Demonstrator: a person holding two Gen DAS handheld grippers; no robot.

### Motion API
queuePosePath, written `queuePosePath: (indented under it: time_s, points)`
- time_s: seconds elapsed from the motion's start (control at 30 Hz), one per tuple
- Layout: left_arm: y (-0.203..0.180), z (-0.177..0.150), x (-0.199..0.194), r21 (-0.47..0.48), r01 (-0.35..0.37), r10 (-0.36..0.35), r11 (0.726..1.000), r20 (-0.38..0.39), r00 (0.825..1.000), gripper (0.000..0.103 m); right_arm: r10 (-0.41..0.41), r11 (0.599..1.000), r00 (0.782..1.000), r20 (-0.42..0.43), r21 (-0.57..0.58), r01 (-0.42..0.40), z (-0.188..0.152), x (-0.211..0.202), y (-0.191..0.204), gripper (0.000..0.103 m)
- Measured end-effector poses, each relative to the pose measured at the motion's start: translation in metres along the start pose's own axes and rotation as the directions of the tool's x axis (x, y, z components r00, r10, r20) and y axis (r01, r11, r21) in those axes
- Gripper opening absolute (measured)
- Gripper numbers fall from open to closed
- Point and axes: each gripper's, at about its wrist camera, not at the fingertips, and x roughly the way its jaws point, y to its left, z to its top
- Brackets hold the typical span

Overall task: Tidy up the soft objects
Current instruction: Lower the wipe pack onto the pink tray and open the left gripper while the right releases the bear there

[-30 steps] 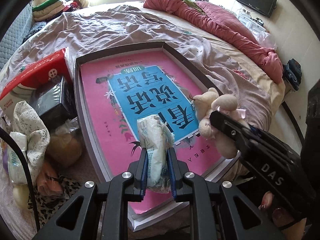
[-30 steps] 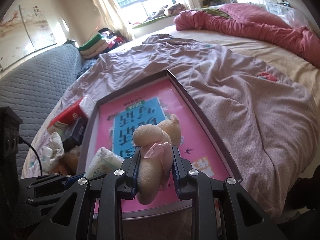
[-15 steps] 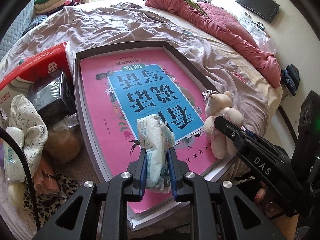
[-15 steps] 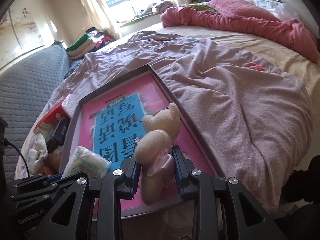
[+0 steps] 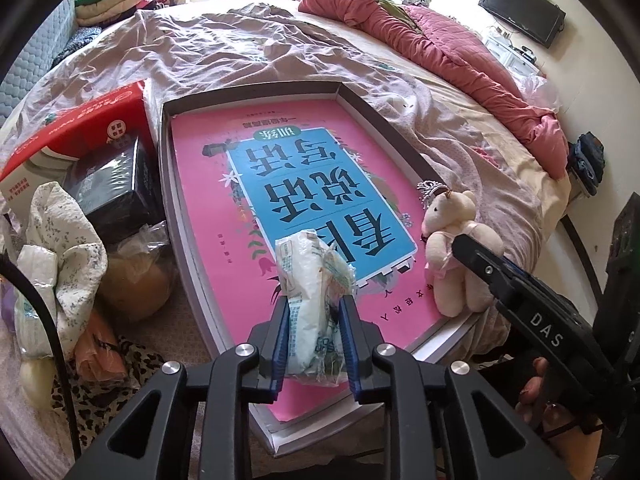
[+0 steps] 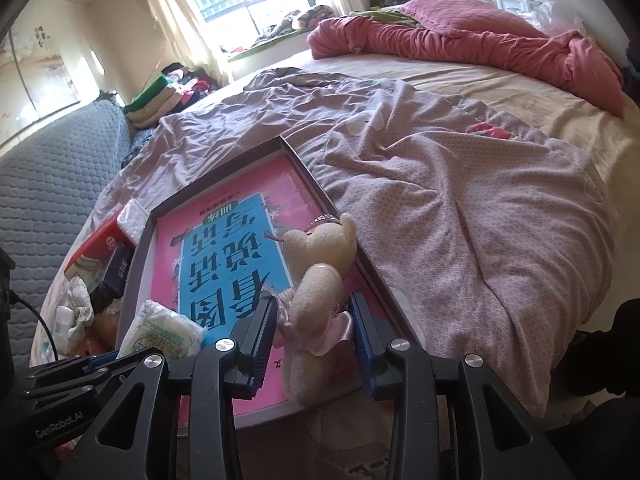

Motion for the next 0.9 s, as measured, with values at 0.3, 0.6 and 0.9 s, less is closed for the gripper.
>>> queuePosePath:
  time_s: [0.3, 0.6, 0.9]
  points:
    - [0.002, 0.0, -0.007, 0.002, -0.018, 0.018, 1.0, 0.019, 1.0, 0.046, -0.017, 1.0, 1.0, 0.012, 0.004, 0.017, 0.0, -0.006, -0.001, 0.042]
    - [0.0, -0.002, -0.027, 0.022, -0.019, 0.018, 1.0, 0.055, 0.998, 0.055, -0.039, 0.999, 0.999, 0.011, 0.016, 0.038, -0.001, -0.006, -0.003, 0.043]
    - [-0.001, -0.003, -0.045, 0.041, -0.021, 0.018, 0.999, 0.092, 0.996, 0.061, -0.01, 1.0, 1.0, 0.025, 0.011, 0.009, 0.003, -0.015, 0.006, 0.044]
